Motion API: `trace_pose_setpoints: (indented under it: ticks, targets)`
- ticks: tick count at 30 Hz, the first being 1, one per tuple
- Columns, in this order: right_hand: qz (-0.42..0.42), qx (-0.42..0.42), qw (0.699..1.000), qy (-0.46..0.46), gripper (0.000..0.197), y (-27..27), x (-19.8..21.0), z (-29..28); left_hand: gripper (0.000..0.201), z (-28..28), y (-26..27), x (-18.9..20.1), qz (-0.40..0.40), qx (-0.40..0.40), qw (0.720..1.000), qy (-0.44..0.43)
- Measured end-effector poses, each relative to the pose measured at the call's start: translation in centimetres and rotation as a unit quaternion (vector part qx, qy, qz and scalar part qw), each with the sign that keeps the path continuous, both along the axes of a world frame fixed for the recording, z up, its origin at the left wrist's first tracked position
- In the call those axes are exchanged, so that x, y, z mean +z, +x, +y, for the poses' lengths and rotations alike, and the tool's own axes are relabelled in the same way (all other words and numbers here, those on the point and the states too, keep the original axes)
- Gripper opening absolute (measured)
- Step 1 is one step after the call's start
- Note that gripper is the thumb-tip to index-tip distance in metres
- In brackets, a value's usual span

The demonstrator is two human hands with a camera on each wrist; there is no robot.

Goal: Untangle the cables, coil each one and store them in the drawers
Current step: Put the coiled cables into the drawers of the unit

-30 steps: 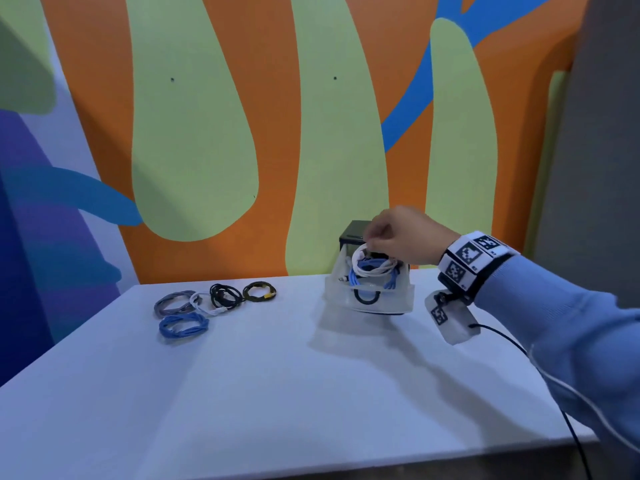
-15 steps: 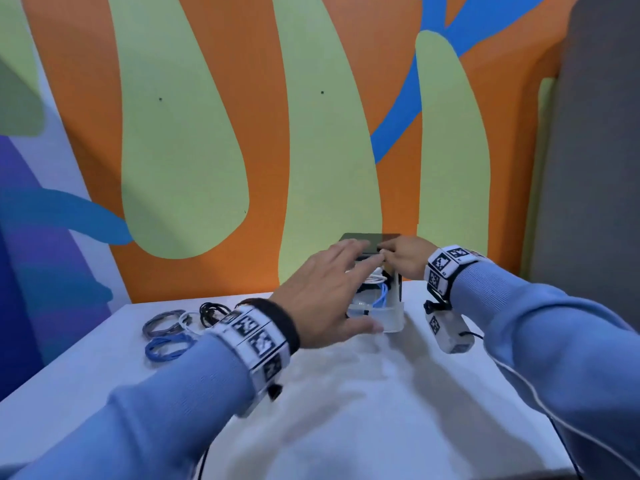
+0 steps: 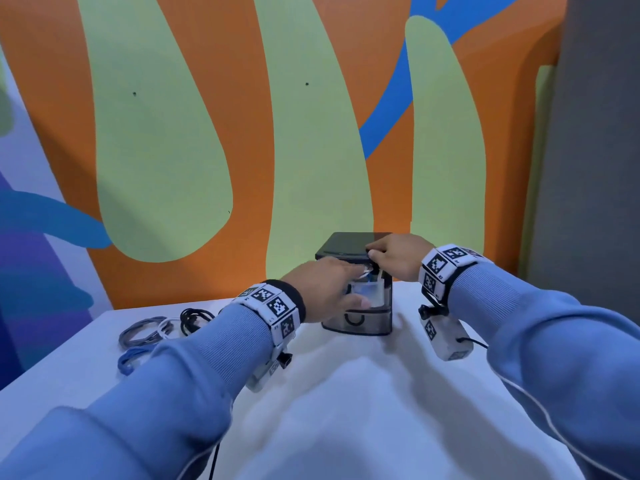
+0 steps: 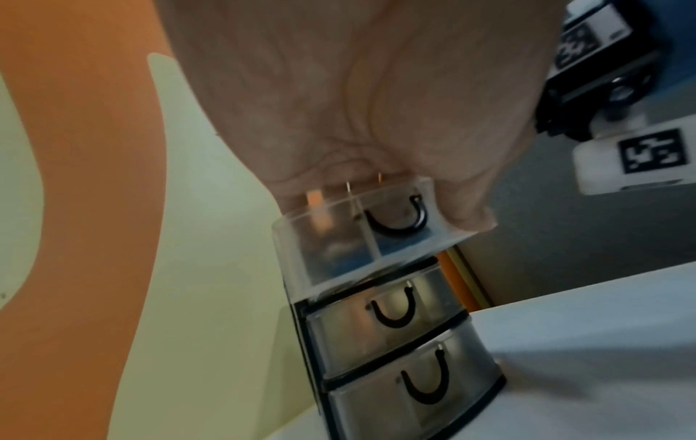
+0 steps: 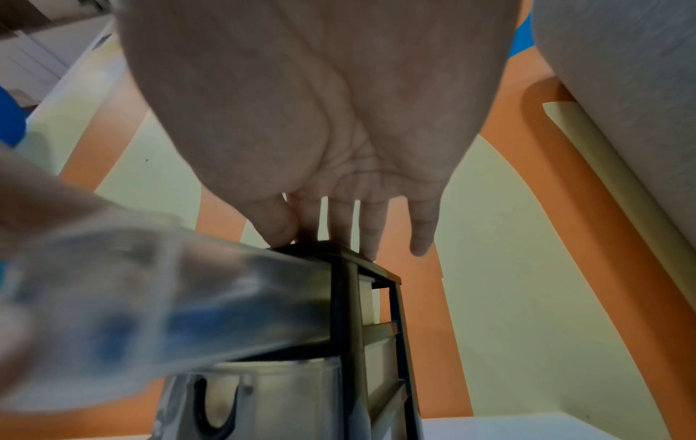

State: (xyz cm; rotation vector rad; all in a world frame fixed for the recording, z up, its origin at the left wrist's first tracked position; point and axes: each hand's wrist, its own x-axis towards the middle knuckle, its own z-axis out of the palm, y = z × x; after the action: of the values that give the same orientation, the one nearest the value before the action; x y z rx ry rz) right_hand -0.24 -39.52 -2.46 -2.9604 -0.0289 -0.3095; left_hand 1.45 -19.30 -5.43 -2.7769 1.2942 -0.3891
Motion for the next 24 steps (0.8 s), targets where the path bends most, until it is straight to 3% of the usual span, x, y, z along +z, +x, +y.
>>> trace_pose_setpoints:
  ticks: [3, 7, 10, 13, 17, 20, 24]
  targets:
    - [0.006, 0.004, 1.0, -0.001, 0.042, 0.0, 0.0, 0.2, 0.055, -0.5, 0.4, -0.3, -0.121, 0.038, 0.991, -0.035]
    - [-0.001, 0.003, 1.0, 0.004, 0.042, -0.1, -0.1, 0.2, 0.045, -2.0, 0.8, -0.5, -0.156, 0.139, 0.97, -0.121]
    - [0.0, 0.002, 1.0, 0.009, 0.043, -0.1, -0.1, 0.0, 0.037, -2.4, 1.1, -1.2, -0.123, 0.199, 0.959, -0.162]
    - [0.0, 0.001, 1.0, 0.009, 0.045, 0.0, -0.2, -0.1, 0.022, -2.4, 0.5, -2.4, -0.101, 0.195, 0.956, -0.194]
    - [-0.001, 0.006, 1.0, 0.002, 0.043, 0.3, -0.4, 0.0, 0.005, -2.5, -1.2, -4.8, -0.021, 0.137, 0.984, -0.116]
    - [-0.005, 0.0, 1.0, 0.002, 0.043, 0.1, -0.3, 0.2, 0.027, -2.6, -1.9, -5.4, 0.03, 0.154, 0.986, -0.062]
    - [-0.01, -0.007, 1.0, 0.008, 0.043, 0.4, -0.3, 0.2, 0.038, -2.0, -2.9, -4.6, 0.113, 0.154, 0.978, -0.087]
